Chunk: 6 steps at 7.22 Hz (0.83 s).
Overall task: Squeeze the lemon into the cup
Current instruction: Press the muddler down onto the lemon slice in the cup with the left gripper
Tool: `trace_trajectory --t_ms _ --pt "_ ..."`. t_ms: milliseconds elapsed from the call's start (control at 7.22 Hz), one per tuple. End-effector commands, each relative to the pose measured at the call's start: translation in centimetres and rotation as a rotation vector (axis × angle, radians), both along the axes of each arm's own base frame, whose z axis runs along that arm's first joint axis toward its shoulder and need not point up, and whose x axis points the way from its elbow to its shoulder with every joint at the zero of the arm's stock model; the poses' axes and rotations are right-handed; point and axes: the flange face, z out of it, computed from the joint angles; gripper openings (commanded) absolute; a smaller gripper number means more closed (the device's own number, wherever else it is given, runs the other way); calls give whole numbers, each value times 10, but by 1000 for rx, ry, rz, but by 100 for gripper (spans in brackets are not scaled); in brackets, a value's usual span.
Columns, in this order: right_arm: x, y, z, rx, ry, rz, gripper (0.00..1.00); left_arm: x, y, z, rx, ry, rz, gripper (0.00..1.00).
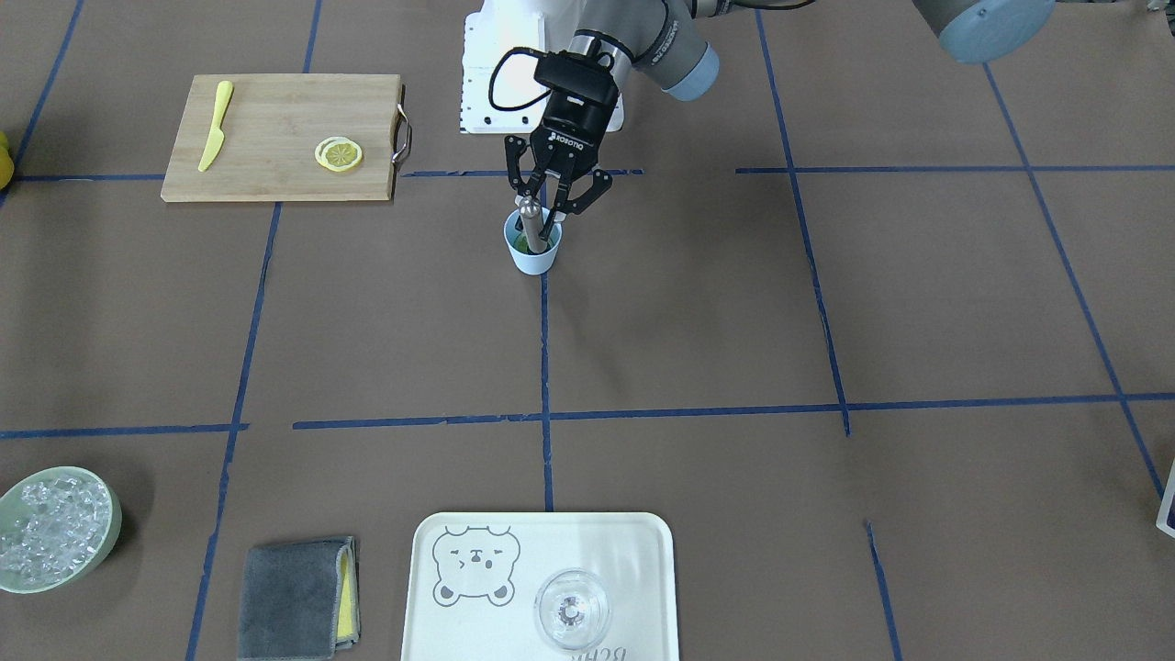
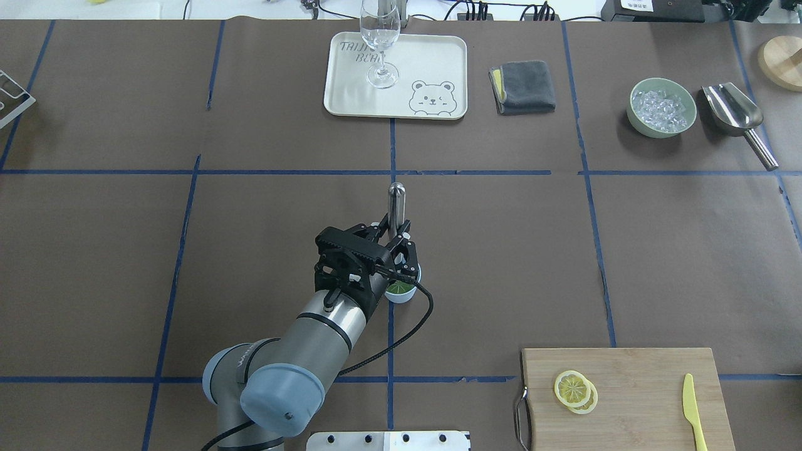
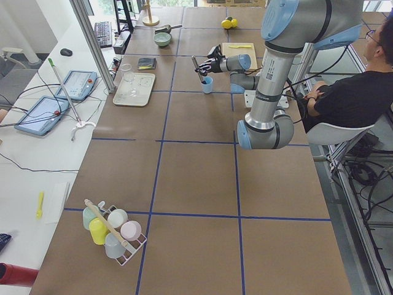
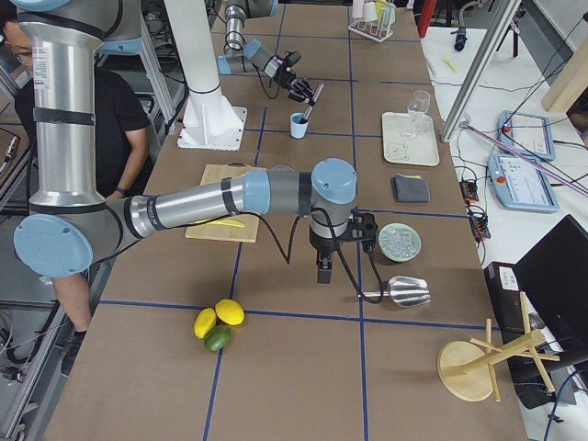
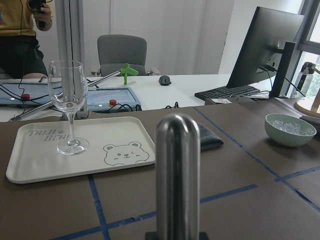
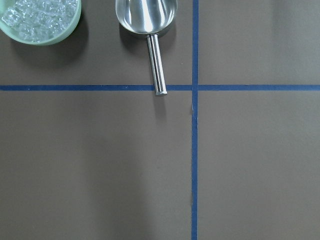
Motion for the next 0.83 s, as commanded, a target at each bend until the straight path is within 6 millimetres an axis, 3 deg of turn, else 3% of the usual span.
trace_trajectory --t_ms 0,277,416,693 --pt "0 0 0 0 0 0 100 4 -1 3 0 -2 0 0" --pt "0 0 -1 2 0 0 100 -2 0 -4 9 9 2 0" --pt "0 0 -1 2 0 0 100 -12 0 -17 15 39 8 0" --pt "1 1 0 1 0 2 100 -46 -9 -46 32 98 65 0"
